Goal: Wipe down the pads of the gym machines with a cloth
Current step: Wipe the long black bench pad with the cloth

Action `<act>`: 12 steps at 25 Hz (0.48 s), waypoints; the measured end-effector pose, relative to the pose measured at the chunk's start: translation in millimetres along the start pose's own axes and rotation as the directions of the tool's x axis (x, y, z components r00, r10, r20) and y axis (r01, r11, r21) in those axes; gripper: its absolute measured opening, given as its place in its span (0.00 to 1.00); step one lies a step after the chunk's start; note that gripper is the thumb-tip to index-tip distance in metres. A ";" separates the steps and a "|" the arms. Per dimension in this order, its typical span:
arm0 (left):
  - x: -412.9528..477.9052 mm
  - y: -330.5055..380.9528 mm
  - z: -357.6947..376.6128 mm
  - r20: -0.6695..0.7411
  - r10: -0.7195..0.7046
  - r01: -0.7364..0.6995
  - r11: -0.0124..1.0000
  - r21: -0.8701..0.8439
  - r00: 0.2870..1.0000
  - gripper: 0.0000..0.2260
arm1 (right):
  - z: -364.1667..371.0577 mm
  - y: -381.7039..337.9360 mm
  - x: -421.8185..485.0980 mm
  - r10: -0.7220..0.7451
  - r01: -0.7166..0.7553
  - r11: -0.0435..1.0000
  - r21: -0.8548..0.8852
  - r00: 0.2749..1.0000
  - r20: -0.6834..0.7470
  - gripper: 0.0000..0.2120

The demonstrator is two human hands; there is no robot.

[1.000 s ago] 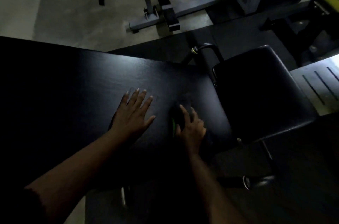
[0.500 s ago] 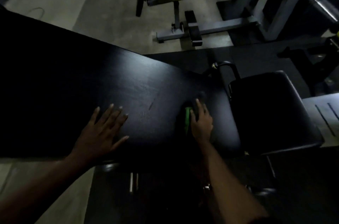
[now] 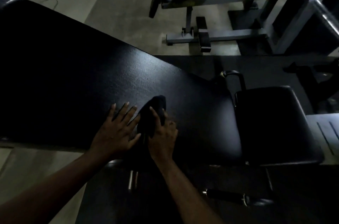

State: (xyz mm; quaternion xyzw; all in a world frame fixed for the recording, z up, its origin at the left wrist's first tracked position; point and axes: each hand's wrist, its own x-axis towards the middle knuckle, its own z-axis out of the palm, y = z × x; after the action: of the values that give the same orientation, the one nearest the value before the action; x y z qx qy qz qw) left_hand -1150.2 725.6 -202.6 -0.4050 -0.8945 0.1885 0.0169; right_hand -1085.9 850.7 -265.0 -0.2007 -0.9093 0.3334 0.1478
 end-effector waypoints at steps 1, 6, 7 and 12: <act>-0.3 0.3 -1.5 0.001 0.002 -0.002 1.000 -0.001 1.000 0.28 | -7.7 7.7 4.2 -0.064 0.063 0.994 0.089 0.998 0.012 0.28; 0.5 1.4 1.3 -0.008 -0.010 0.010 1.000 -0.001 1.000 0.28 | -30.8 120.6 88.3 0.281 -0.218 0.845 0.489 0.958 -0.057 0.27; 1.2 1.2 3.6 -0.025 -0.006 0.006 1.000 0.002 1.000 0.28 | -29.3 142.2 105.6 0.385 -0.329 0.806 0.492 0.923 -0.012 0.26; 1.2 3.1 0.3 -0.073 -0.008 0.011 0.999 0.046 0.997 0.28 | -2.0 137.4 135.5 0.528 -0.528 0.849 -0.004 0.849 0.033 0.26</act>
State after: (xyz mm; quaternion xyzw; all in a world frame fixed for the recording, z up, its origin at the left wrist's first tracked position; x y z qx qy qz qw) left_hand -1148.8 728.3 -204.1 -0.4069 -0.8906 0.1942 0.0597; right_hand -1167.2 1010.3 -336.7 -0.4366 -0.8208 0.3666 0.0362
